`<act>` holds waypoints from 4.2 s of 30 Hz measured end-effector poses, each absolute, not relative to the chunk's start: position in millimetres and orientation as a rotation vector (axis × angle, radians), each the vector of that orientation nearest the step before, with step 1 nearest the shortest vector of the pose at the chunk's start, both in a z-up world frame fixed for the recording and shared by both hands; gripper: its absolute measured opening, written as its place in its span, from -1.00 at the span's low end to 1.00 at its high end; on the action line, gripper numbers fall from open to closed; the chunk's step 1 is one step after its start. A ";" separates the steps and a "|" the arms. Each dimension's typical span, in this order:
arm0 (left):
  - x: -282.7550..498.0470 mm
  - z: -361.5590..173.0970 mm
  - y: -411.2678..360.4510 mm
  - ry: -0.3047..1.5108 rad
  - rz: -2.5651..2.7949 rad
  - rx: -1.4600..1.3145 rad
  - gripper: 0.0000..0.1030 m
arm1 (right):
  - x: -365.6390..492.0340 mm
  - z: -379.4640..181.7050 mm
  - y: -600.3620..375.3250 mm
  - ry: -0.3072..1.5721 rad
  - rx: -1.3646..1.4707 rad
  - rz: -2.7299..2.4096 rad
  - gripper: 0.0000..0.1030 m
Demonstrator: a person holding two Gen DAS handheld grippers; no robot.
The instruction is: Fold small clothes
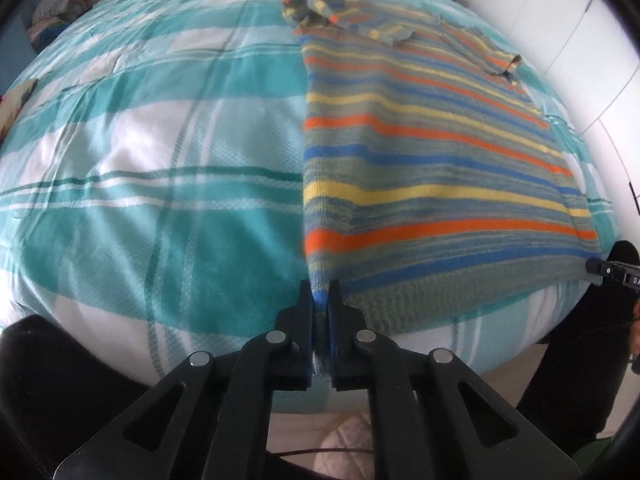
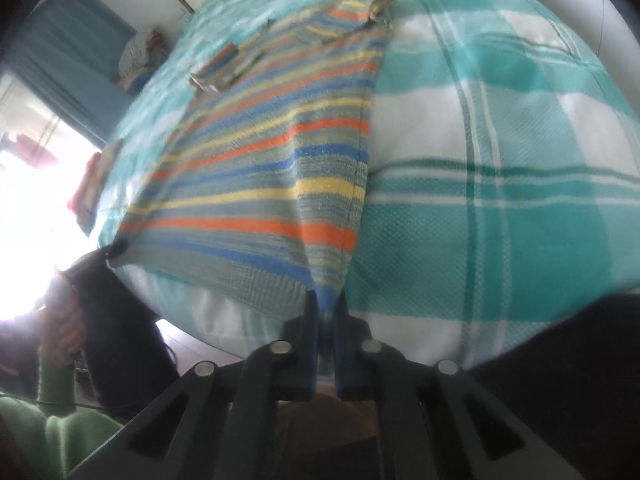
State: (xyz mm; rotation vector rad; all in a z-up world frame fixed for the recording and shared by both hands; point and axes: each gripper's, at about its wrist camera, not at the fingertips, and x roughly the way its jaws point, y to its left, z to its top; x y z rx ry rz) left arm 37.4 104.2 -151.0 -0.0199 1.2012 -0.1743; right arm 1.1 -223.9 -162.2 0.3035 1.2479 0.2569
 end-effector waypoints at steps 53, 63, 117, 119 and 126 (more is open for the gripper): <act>88.8 -150.5 45.0 0.898 -0.167 0.008 0.62 | 228.6 -84.1 -126.2 0.906 -0.542 0.346 0.29; 78.8 -155.2 37.1 0.879 -0.169 0.086 0.63 | 318.3 -149.3 -159.4 0.957 -0.142 0.262 -0.93; 171.1 -0.8 28.9 0.729 -0.375 0.283 0.94 | 92.6 -80.5 -322.2 0.785 0.309 0.041 -0.33; 203.2 -26.9 4.5 0.774 -0.423 0.341 0.93 | 83.5 -90.3 -263.9 0.821 0.241 0.200 -0.17; 271.4 -135.2 -51.9 0.894 -0.434 0.585 0.92 | 55.8 -155.0 -168.6 0.928 0.104 0.348 -0.17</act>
